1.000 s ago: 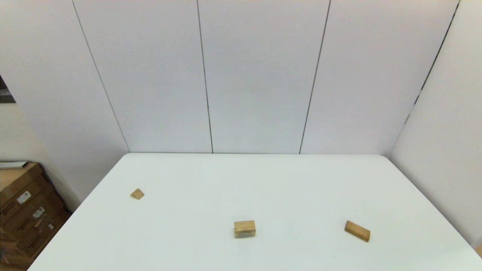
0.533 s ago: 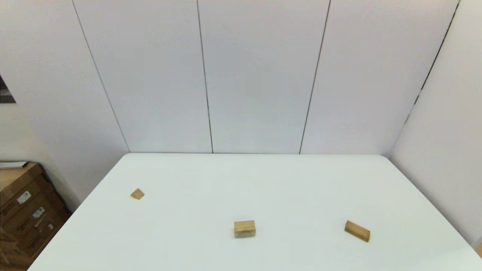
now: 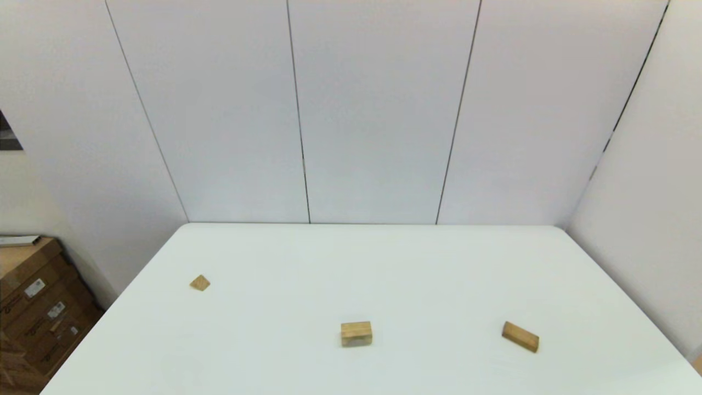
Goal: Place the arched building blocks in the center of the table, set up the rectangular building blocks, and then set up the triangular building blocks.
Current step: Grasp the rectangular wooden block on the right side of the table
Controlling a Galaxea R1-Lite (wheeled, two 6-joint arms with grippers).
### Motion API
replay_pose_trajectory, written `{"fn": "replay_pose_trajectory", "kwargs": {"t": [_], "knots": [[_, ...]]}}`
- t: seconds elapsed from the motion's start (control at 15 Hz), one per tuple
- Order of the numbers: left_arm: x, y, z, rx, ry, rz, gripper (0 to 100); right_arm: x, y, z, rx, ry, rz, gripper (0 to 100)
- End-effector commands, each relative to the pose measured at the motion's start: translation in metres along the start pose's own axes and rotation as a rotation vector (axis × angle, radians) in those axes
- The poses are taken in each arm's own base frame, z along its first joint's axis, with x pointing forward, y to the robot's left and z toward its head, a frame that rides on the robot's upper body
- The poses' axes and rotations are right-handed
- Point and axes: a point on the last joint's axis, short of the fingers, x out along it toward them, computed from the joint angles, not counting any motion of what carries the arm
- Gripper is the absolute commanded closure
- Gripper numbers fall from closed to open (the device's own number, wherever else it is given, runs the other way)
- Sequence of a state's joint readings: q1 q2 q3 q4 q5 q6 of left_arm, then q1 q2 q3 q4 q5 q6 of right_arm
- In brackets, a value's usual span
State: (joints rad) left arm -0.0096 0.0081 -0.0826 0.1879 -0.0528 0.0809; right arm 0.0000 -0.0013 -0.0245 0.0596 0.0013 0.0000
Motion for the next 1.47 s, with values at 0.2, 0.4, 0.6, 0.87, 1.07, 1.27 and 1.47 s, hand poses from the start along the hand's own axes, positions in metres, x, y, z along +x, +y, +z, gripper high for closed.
{"fn": "replay_pose_trajectory", "kwargs": {"t": [0.2, 0.4, 0.6, 0.87, 1.07, 1.27, 1.47], "knots": [[0.002, 0.001, -0.001, -0.086, -0.024, 0.063, 0, 0.000, 0.000, 0.000, 0.000, 0.001, 0.000, 0], [0.002, 0.001, -0.001, -0.080, -0.023, 0.063, 0, 0.000, 0.000, 0.000, 0.000, 0.000, 0.000, 0], [0.002, 0.001, -0.001, -0.079, -0.023, 0.063, 0, 0.000, 0.000, 0.000, 0.000, 0.001, 0.000, 0], [0.002, 0.001, -0.001, -0.080, -0.023, 0.063, 0, 0.000, 0.000, 0.000, 0.000, 0.000, 0.000, 0], [0.002, 0.001, -0.001, -0.079, -0.023, 0.063, 0, 0.002, 0.000, 0.029, -0.029, 0.044, -0.001, 0], [0.002, 0.001, -0.001, -0.080, -0.023, 0.063, 0, 0.053, 0.000, 0.074, 0.020, 0.357, -0.014, 0], [0.002, 0.001, -0.001, -0.080, -0.023, 0.062, 0, 0.148, 0.000, 0.079, 0.053, 0.734, -0.026, 0]]}}
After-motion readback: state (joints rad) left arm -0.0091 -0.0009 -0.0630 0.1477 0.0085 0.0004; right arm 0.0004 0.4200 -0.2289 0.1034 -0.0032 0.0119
